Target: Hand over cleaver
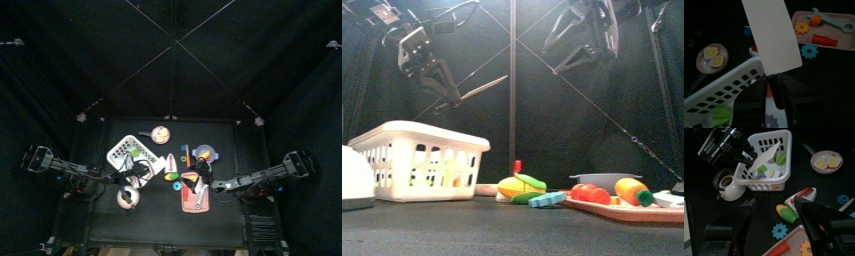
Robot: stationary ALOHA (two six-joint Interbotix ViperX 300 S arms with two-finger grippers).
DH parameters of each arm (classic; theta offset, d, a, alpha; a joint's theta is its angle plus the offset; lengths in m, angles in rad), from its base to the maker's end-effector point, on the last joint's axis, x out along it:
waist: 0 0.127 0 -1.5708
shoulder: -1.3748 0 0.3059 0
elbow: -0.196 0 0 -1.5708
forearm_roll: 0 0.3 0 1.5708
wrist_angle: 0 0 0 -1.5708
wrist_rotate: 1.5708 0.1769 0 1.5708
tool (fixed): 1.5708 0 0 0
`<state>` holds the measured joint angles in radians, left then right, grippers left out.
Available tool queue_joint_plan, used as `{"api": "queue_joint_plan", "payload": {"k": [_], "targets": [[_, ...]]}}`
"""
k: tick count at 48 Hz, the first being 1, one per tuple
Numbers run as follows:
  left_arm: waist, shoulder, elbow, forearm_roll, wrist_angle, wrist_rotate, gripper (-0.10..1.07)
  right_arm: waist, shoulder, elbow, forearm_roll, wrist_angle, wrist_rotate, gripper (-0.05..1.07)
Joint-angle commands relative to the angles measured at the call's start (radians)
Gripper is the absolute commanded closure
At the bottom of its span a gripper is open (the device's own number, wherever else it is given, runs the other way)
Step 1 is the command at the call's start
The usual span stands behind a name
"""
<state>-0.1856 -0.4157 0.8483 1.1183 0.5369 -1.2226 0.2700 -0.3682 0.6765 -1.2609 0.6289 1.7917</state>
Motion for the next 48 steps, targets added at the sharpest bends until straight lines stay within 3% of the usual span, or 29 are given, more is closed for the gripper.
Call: {"api": "queue_joint_plan", "payload": {"k": [1,13,28,48], "targets": [[-0.008,-0.009,-0.002,0.012,-0.055,0.003,0.42,-0.005,0.014,-0.046,0.029,-0.012,0.002,0.09],[-0.012,-0.009,0.009,0.031,-0.187,0.005,0.42,-0.012,0.077,-0.103,0.066,-0.015,0.0,0.09],[-0.034,-0.009,0.026,0.035,-0.241,0.009,0.42,-0.046,0.08,-0.126,0.066,-0.02,0.003,0.09],[-0.035,0.0,0.017,0.054,-0.241,0.009,0.43,-0.13,0.138,-0.178,0.156,-0.273,0.002,0.09]]}}
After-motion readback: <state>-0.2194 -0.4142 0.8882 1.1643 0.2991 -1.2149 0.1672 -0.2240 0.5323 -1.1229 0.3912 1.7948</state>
